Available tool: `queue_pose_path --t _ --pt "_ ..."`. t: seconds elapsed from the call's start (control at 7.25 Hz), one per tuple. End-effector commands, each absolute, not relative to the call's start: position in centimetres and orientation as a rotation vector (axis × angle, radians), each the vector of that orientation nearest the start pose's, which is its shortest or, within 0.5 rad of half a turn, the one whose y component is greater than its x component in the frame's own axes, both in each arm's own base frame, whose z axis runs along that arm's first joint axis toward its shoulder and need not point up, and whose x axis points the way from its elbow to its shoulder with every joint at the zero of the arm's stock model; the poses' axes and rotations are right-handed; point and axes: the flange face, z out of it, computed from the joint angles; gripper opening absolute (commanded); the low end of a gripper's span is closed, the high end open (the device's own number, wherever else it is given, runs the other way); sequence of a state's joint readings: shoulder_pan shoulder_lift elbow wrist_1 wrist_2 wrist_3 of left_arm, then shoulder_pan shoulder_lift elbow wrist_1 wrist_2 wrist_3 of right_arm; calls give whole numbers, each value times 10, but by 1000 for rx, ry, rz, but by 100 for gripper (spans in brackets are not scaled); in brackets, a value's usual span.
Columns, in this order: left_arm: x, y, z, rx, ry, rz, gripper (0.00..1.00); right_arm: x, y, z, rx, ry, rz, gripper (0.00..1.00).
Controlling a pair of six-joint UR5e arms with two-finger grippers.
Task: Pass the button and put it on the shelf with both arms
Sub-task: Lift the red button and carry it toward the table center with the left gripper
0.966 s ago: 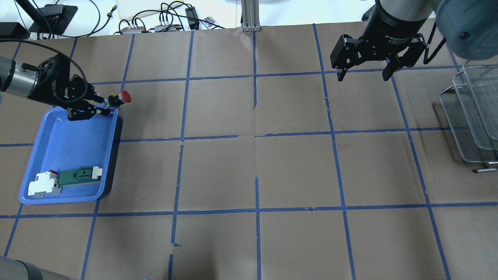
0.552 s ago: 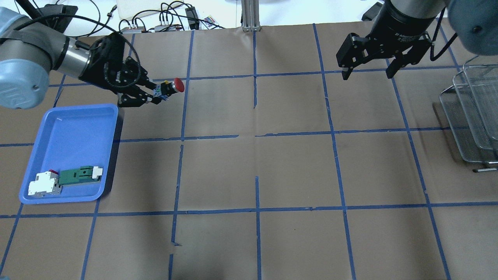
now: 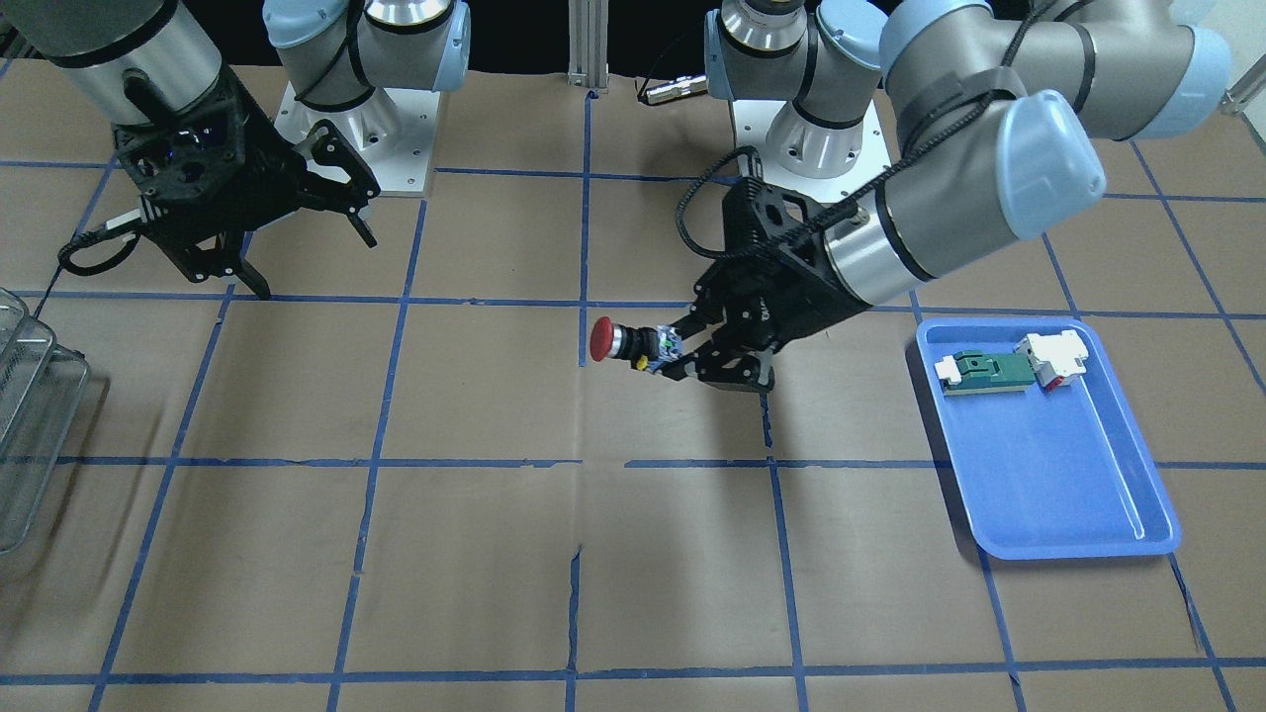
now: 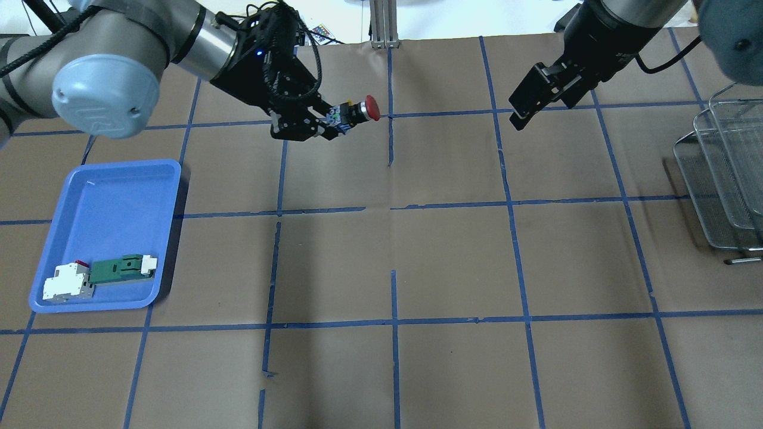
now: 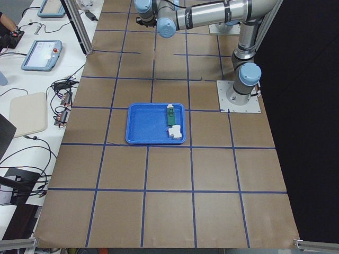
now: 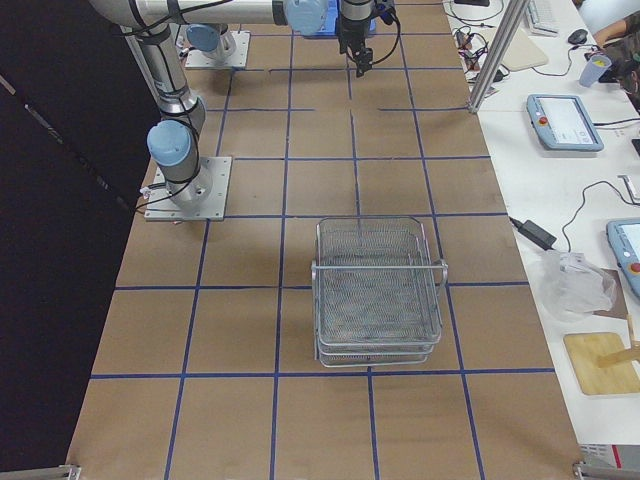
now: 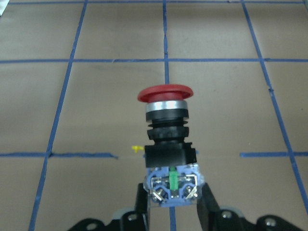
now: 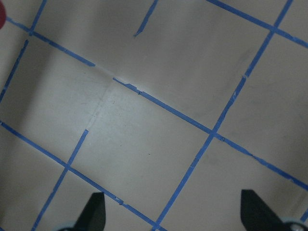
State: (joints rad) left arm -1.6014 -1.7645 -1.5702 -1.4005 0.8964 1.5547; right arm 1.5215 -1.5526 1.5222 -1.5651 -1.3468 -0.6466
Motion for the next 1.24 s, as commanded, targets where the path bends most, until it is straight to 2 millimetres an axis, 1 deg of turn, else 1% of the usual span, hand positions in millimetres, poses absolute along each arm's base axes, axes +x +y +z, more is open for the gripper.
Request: queue_pose_path --t 0.0,0.14,0.28,0.41,0.55,0.69,0.83,0.97,1.1 --pt "-275 -538 455 -1800 -1754 617 0 131 -502 516 -1258 2601 -263 100" --pt "-289 -528 468 -1810 -1733 633 0 129 -501 519 -1423 2516 -308 100" --pt "-292 -525 474 -1802 -1716 652 0 131 -487 538 -1565 2450 -378 100" --pt "-294 -526 475 -1777 -1692 672 0 136 -479 550 -1681 2344 -460 100" --pt "-295 -525 477 -1774 -1685 680 0 136 -479 550 -1836 2238 -493 100" --pt "-295 -522 481 -1781 -1681 688 0 141 -478 555 -1851 2163 -559 100" --pt "-295 -520 478 -1777 -1682 680 0 146 -473 560 -1837 2130 -594 100" --pt "-295 -519 475 -1766 -1676 680 0 153 -469 567 -1862 2076 -640 100" --pt "-295 -518 478 -1765 -1671 688 0 152 -473 565 -1943 2000 -665 100"
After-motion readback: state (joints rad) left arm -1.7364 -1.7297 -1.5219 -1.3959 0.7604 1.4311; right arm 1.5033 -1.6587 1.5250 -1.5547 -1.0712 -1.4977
